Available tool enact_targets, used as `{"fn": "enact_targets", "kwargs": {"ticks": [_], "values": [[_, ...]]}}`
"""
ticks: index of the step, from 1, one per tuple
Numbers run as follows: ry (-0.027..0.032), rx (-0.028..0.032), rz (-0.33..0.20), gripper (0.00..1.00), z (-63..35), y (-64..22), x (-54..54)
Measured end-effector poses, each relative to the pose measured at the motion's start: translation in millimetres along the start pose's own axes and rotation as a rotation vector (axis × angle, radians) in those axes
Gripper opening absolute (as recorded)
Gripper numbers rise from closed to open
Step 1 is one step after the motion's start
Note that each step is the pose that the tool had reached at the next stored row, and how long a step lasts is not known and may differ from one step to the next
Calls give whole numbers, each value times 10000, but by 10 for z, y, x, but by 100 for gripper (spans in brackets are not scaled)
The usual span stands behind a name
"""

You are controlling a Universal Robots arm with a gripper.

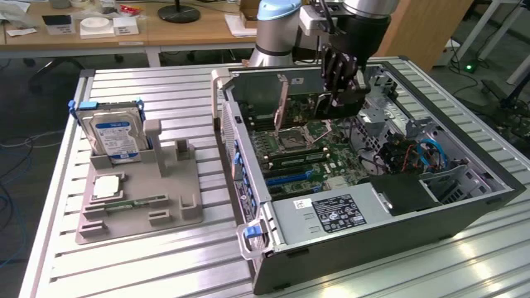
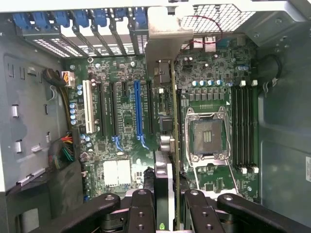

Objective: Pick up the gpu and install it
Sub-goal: 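Insert the gpu into the slot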

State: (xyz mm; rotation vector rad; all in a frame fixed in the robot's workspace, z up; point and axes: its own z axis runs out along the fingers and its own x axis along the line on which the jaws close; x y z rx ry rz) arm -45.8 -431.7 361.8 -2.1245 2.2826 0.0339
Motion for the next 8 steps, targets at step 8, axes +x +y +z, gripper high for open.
{"fn": "enact_targets", "kwargs": {"ticks": [8], "values": [[-15, -7, -198, 29, 54, 42, 42]]}}
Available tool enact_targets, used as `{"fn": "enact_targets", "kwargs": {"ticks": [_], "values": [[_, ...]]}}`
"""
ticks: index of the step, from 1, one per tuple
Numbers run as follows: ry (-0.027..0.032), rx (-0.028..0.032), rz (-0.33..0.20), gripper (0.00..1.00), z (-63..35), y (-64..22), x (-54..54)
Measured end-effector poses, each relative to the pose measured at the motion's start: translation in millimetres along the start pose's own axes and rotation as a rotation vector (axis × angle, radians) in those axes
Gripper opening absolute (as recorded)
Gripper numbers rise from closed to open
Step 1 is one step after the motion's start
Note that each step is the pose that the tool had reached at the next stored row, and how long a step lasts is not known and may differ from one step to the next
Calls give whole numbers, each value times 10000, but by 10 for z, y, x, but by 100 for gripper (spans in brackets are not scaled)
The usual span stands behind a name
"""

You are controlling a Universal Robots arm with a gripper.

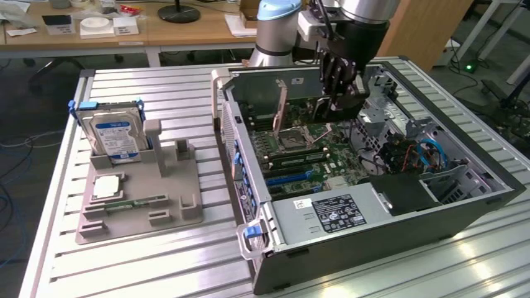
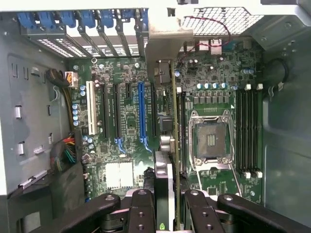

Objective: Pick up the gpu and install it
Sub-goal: 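Insert the gpu into the slot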

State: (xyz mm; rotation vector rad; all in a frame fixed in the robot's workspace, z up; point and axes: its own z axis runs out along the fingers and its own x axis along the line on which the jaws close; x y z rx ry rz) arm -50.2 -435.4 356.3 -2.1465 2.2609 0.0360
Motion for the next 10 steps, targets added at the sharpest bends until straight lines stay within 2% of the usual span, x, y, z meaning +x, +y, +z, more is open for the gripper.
{"fn": "enact_targets", "kwargs": {"ticks": [5, 10], "values": [[0, 0, -25, 29, 43, 67, 8], [0, -2, -26, 29, 87, 85, 36]]}}
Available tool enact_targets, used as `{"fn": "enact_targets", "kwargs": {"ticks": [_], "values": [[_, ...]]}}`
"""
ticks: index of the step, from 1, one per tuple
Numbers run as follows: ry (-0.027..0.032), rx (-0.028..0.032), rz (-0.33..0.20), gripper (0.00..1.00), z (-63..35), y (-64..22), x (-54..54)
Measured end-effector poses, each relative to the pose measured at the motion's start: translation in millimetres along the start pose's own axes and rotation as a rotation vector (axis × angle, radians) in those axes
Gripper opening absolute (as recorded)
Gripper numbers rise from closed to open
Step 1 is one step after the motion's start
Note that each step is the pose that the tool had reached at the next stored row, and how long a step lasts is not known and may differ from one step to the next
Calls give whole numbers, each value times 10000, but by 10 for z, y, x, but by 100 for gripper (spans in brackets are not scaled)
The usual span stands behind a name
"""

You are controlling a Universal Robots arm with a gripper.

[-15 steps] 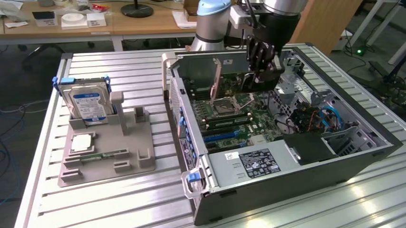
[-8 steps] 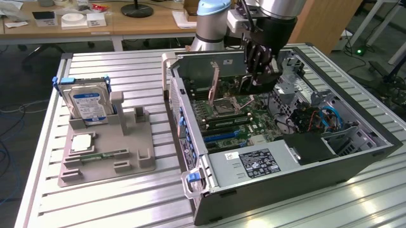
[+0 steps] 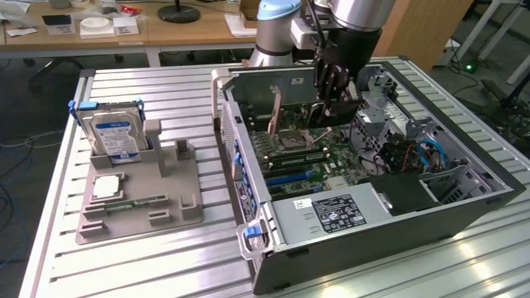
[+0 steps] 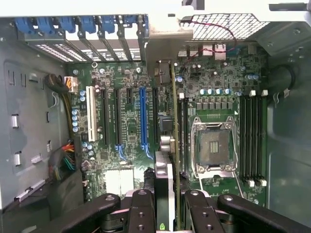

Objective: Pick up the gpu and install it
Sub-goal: 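Insert the gpu into the slot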

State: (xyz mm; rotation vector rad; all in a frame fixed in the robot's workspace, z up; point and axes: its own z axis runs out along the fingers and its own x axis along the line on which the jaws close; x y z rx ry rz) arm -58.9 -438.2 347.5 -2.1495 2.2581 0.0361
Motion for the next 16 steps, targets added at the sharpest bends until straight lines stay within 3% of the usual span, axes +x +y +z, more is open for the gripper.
{"fn": "enact_targets", "kwargs": {"ticks": [8, 16], "values": [[0, 0, -5, 29, 55, 65, 34], [0, 0, -12, 29, 184, 107, 40]]}}
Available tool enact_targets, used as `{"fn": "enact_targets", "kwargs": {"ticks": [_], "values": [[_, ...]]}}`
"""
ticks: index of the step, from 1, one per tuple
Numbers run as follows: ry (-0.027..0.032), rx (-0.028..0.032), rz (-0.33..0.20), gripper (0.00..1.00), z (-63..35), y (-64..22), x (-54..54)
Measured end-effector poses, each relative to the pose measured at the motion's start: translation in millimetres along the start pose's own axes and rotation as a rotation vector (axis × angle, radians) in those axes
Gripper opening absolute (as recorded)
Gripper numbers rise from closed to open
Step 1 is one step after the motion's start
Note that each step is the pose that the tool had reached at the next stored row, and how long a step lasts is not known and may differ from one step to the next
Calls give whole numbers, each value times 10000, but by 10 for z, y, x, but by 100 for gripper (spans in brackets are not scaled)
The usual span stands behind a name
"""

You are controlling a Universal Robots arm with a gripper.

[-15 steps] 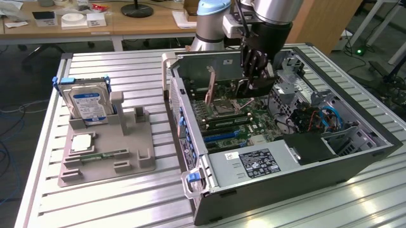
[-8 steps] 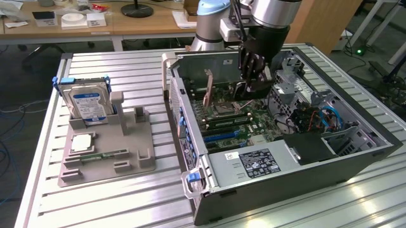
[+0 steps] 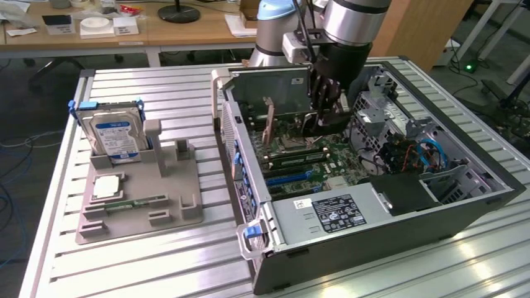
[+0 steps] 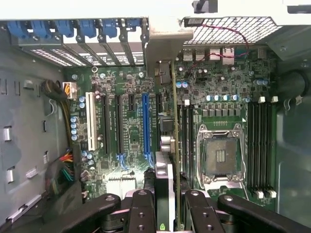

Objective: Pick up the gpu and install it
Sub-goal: 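Insert the gpu into the slot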

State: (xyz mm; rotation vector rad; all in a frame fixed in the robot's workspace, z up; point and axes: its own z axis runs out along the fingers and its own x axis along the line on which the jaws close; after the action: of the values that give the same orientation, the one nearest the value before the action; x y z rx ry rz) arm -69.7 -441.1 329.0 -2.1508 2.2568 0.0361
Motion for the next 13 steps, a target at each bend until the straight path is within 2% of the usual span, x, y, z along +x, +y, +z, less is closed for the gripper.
{"fn": "enact_targets", "kwargs": {"ticks": [7, 13], "values": [[0, -1, -4, 29, 98, 32, 38], [1, -1, -4, 29, 131, 40, 107]]}}
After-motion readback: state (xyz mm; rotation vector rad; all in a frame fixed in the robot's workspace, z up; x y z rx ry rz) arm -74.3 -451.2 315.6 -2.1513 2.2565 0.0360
